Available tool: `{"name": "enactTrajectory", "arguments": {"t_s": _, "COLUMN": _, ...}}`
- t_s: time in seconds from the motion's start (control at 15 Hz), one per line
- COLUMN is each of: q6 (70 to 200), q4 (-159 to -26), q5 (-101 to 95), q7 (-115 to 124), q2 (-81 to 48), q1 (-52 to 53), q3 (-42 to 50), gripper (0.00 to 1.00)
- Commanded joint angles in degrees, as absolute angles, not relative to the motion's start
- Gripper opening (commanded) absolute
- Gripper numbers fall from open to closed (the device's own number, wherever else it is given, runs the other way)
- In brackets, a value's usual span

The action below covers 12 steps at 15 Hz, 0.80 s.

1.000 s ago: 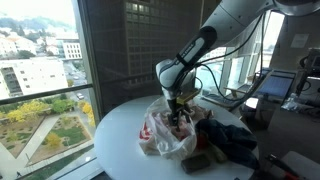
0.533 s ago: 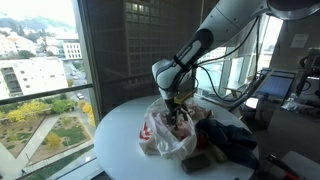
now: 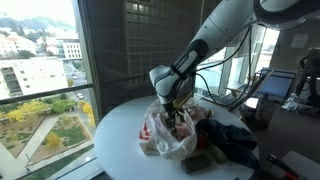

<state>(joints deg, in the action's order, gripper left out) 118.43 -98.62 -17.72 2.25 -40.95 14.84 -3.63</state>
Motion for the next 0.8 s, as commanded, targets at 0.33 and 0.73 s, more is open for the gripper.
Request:
{"name": "enactTrajectory", "arguments": {"t_s": 0.33, "q6": 119.16, "q4": -97.87, "q5": -17.03, "q7": -5.64, "q2": -43.00, "q1": 14.61, "q3": -7.04, "gripper": 1.00}}
{"name": "enactTrajectory", "arguments": {"t_s": 0.73, "q6": 120.73, "q4": -97.25, "q5": -17.55, "q7": -12.91, "q2": -43.72, "q1": 13.58, "q3": -8.14, "gripper": 1.00}}
